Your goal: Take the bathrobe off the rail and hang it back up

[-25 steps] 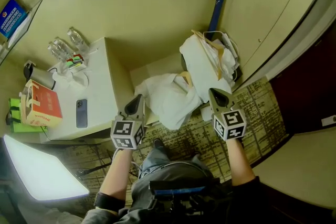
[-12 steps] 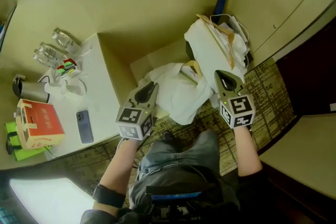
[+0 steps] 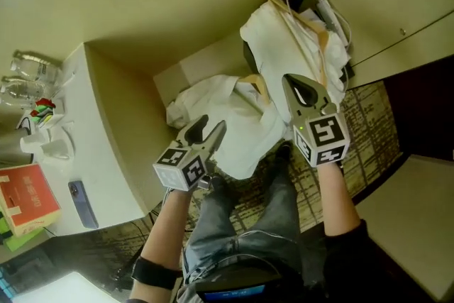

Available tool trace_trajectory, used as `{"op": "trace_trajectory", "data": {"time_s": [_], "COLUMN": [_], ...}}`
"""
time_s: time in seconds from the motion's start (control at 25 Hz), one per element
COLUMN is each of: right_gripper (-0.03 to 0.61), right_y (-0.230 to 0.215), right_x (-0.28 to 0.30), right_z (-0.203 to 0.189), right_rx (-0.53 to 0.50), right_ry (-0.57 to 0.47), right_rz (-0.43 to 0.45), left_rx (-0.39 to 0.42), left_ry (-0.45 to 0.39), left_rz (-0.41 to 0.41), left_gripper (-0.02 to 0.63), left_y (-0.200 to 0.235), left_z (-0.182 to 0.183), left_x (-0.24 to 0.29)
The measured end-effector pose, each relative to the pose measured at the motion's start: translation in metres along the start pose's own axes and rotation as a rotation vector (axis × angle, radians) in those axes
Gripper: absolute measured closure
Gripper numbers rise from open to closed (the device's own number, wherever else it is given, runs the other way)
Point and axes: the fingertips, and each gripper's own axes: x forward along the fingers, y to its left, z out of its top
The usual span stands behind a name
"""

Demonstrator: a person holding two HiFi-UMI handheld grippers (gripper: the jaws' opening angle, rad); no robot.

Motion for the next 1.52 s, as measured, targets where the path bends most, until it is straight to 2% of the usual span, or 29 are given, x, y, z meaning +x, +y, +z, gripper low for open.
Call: {"op": "trace_trajectory", "data": {"time_s": [0.2, 0.44, 0.64, 0.84, 1.0, 1.2, 1.52], "right_gripper": [0.554, 0.554, 0.554, 0.555, 0.554, 0.554, 0.554], "right_y": [-0.016, -0.031, -0.048, -0.061, -0.068, -0.076, -0.086], "right_x": [0.049, 0.076, 0.080, 0.079, 0.079, 0.082, 0.091], "right_z": [-0.053, -0.106, -0.132, -0.149, -0.160, -0.176, -0.191], "right_rx": [0.002, 0.031, 0.051, 0.067, 0.057, 0.077, 0.086], "right_ry": [0.033, 0.055, 0.048, 0.043, 0.034, 0.059, 0.057], "right_rz": [0.034, 0.040, 0.015, 0.002, -0.007, -0.018, -0.026], "left_rx": [-0.079, -0.176, -0.265, -0.325, -0.372, -0.386, -0.462], "left_ry": [0.002, 0.055, 0.079, 0.129, 0.179, 0.222, 0.183], "left_rz": [-0.054, -0.130, -0.183, -0.179, -0.149, -0.130, -0.201], "left_gripper": [0.370, 0.353, 0.353, 0.353, 0.353, 0.353, 0.351], "left_y": [0.029, 0.050, 0.066, 0.080, 0.091, 0.098, 0.096], "left_z": [-0.043, -0.083, -0.104, -0.128, -0.146, -0.161, -0.167], "left_x": [0.079, 0.156, 0.208, 0.254, 0.286, 0.316, 0.330]}}
